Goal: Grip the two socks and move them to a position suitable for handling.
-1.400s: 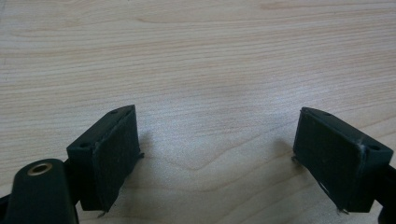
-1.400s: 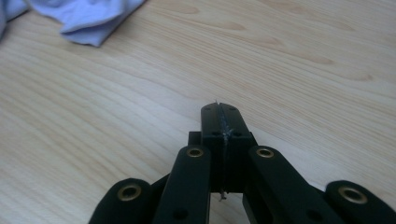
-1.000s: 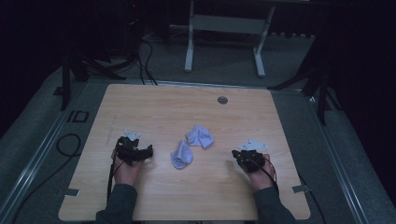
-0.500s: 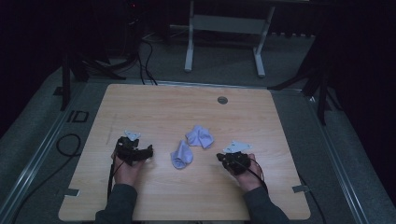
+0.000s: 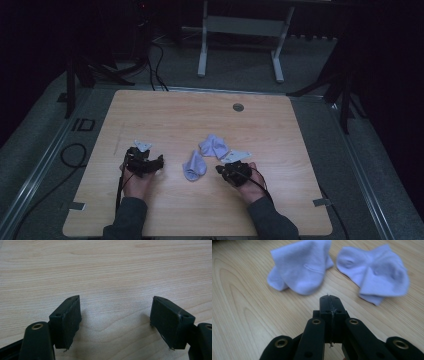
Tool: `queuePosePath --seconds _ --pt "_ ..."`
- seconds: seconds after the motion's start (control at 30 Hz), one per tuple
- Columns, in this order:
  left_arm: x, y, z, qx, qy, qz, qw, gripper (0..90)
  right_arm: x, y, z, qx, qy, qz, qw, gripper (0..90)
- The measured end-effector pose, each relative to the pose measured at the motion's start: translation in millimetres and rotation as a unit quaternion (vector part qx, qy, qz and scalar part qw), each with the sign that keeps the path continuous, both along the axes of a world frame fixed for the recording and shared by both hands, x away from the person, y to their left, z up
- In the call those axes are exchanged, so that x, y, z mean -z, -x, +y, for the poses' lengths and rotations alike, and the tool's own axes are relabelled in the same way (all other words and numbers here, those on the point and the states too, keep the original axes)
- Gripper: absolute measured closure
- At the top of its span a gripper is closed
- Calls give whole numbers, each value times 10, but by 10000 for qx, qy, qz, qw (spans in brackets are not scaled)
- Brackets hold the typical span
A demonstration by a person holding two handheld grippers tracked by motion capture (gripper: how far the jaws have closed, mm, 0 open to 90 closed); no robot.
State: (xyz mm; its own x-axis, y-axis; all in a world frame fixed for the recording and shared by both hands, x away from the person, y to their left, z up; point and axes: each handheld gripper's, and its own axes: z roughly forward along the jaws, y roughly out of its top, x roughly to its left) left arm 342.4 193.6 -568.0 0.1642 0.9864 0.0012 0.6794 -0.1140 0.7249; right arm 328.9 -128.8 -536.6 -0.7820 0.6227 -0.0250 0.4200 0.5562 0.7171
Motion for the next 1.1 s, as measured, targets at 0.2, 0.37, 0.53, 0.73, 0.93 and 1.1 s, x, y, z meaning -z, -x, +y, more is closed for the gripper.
queuePosePath --seconds 0.2,0.37,0.53,0.73,0.93,1.1 --pt "-21 37 -33 59 -4 14 10000 352 5 -46 189 -136 -8 -28 9999 899" --pt "-34 59 -53 139 -9 41 9999 426 30 -106 345 -175 21 -6 9998 897" --pt "-45 69 -61 202 -16 72 9998 458 58 -152 424 -194 8 26 9998 898" --pt "-61 76 -68 307 -23 133 9994 510 175 -193 523 -134 151 188 9996 898" --pt "-99 116 -129 575 55 228 9981 628 191 -171 477 -191 195 215 9994 898" --pt "-182 199 -271 1027 186 57 9945 709 194 -140 441 -203 209 185 9994 899"
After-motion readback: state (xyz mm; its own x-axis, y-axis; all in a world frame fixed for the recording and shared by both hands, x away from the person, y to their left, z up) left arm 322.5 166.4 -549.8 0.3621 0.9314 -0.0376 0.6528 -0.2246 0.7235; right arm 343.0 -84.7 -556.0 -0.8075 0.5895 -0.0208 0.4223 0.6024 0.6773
